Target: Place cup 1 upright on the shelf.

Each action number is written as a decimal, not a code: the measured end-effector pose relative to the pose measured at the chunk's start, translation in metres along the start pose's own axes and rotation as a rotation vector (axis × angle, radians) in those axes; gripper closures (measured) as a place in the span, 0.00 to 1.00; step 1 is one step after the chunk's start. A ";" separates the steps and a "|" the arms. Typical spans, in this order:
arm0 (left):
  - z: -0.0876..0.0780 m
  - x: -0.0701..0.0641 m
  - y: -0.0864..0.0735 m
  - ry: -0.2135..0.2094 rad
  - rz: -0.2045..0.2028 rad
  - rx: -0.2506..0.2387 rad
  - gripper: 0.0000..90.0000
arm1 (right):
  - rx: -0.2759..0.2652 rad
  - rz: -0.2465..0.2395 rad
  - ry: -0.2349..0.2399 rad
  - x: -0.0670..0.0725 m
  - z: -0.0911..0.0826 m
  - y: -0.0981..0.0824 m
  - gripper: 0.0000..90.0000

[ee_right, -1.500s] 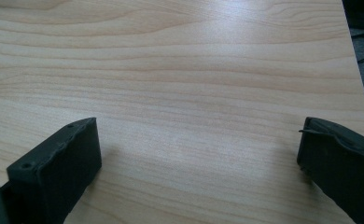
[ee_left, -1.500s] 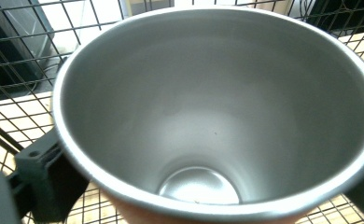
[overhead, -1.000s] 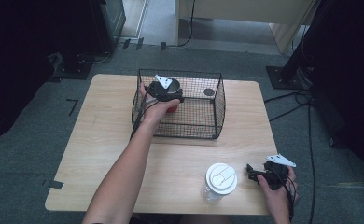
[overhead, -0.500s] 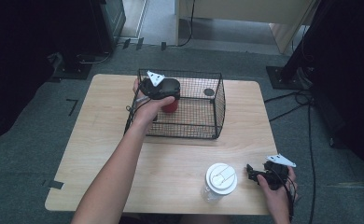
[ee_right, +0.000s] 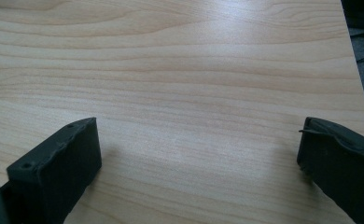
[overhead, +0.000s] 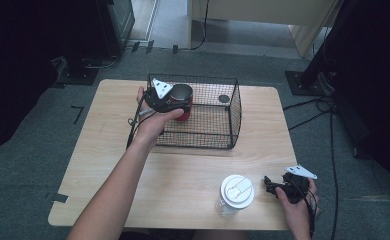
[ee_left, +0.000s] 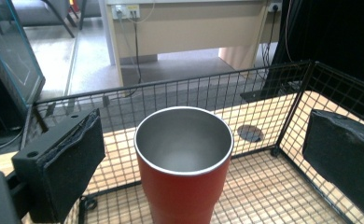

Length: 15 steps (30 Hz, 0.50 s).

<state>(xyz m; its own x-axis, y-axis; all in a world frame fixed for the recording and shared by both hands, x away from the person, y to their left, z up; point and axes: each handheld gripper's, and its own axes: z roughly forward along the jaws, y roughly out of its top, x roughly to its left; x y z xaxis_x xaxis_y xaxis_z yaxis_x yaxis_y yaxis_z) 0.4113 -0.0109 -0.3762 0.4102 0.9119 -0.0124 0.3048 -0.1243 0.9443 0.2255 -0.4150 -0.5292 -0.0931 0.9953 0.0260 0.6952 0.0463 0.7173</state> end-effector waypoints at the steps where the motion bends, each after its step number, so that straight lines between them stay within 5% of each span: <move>1: -0.003 0.001 -0.001 0.000 0.000 0.000 0.00 | 0.000 0.000 0.000 0.000 0.000 0.000 0.00; 15: -0.040 0.017 -0.023 0.024 0.049 -0.001 0.00 | 0.000 -0.001 0.001 0.000 0.000 0.000 0.00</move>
<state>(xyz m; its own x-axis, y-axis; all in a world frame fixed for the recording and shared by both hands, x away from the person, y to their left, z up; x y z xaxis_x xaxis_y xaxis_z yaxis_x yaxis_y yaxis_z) 0.3767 0.0234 -0.3852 0.4035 0.9141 0.0415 0.2837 -0.1681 0.9441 0.2255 -0.4151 -0.5292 -0.0942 0.9952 0.0261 0.6952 0.0470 0.7173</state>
